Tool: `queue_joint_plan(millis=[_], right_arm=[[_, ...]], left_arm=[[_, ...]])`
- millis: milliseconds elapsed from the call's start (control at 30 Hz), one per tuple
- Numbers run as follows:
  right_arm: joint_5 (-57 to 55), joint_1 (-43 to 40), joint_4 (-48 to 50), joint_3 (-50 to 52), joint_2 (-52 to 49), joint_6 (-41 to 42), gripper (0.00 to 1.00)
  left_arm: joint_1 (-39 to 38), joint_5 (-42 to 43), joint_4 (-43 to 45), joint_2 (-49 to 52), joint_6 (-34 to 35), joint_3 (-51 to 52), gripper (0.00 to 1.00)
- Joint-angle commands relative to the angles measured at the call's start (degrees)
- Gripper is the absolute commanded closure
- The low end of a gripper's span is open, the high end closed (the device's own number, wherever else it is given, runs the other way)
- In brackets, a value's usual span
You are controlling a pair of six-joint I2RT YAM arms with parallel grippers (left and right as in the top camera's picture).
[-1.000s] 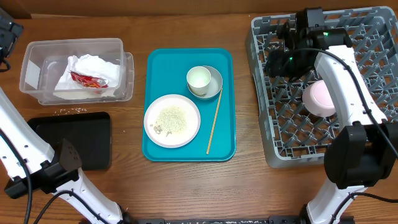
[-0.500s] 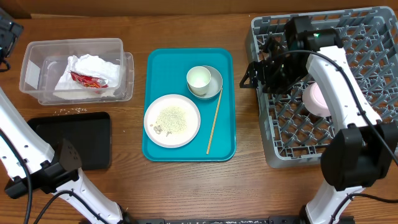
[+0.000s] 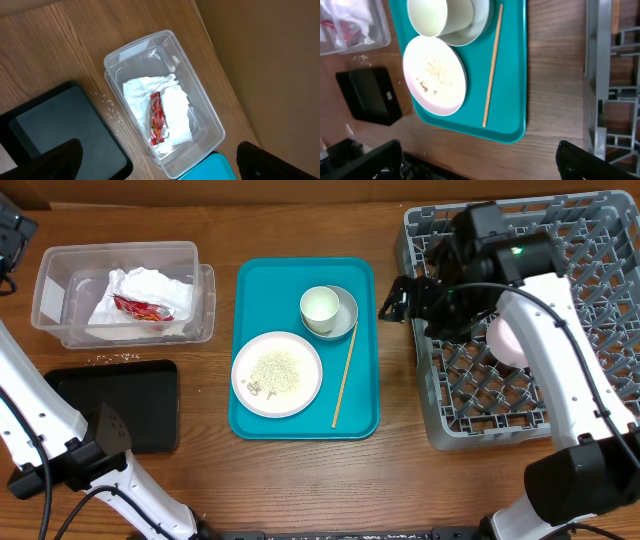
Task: Sort waste into correct bins and load items into the dishwasher
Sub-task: 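Release the chopstick and move the right gripper back over the tray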
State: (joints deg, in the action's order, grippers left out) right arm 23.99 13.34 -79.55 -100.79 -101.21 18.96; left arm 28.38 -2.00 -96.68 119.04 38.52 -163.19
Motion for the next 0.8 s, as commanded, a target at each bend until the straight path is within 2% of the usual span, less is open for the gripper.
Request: queue_joint_plan(millis=[0, 200, 500, 567, 700, 767], right_arm=[[-3.5, 1.3, 0.6, 0.2, 0.8, 3.8, 0.0], [4.2, 3.0, 1.1, 0.3, 0.8, 3.6, 0.0], [1.5, 9.8, 6.3, 0.5, -1.2, 4.0, 0.0], [-1.5, 11.5, 7.8, 1.1, -1.9, 6.8, 0.0], [-10.9, 13.7, 8.5, 2.4, -2.4, 17.7, 0.01], [-12.0, 14.2, 8.3, 2.4, -2.4, 20.2, 0.02]], left_arm=[[0.0, -0.6, -0.1, 0.6, -1.3, 0.0, 0.0], [0.0, -0.5, -0.1, 0.6, -1.3, 0.0, 0.0], [0.0, -0.5, -0.1, 0.6, -1.3, 0.0, 0.0], [0.0, -0.5, -0.1, 0.6, -1.3, 0.0, 0.0], [0.0, -0.5, -0.1, 0.6, -1.3, 0.0, 0.0], [0.0, -0.5, -0.1, 0.6, -1.3, 0.0, 0.0]])
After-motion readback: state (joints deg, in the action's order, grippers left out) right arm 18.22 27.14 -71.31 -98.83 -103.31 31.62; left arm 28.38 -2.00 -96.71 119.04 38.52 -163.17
